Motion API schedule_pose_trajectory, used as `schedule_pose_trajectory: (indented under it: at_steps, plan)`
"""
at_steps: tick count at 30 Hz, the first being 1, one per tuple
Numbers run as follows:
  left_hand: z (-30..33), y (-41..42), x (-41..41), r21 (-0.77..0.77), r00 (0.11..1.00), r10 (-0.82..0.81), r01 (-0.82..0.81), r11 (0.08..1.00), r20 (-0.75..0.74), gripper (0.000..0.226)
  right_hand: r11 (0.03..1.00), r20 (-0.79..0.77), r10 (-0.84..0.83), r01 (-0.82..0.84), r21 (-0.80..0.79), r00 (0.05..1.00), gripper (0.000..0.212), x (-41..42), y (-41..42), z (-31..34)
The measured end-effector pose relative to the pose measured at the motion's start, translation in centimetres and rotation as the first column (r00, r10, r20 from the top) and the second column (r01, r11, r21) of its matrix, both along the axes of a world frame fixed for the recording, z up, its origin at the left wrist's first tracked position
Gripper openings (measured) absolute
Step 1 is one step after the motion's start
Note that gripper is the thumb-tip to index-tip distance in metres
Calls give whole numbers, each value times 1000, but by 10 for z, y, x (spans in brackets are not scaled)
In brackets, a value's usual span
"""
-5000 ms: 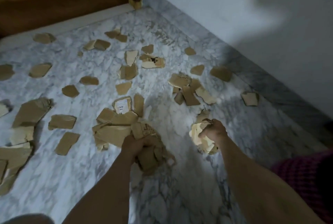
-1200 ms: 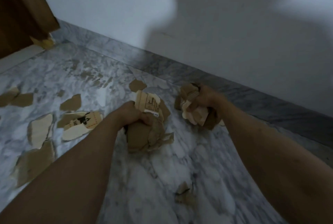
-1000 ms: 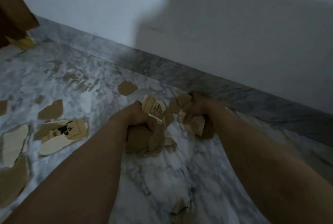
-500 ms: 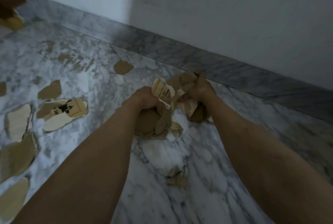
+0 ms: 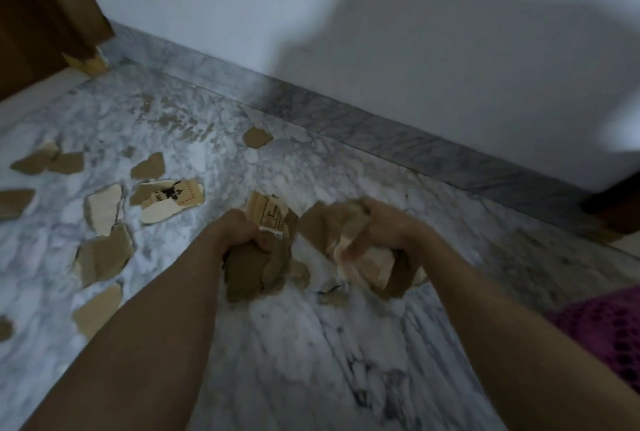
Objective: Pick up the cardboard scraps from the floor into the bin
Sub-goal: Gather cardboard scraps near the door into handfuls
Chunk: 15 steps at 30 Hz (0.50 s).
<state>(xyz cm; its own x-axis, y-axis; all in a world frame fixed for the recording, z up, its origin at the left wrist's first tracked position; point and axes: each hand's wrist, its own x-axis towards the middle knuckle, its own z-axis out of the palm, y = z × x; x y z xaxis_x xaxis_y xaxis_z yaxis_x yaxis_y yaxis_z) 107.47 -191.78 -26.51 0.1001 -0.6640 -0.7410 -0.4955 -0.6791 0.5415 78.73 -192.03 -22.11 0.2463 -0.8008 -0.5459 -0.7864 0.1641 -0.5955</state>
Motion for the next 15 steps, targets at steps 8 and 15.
schedule_pose_trajectory:
  at_steps: [8,15]
  plan:
    - [22,42,42,-58,976,187,-194,979,-115,52,974,-296,202,-224,-41,934,79,45,90,-85]
    - [32,73,129,-48,954,288,-293,955,-81,74,998,-249,62,-67,-10,966,79,44,95,-84]
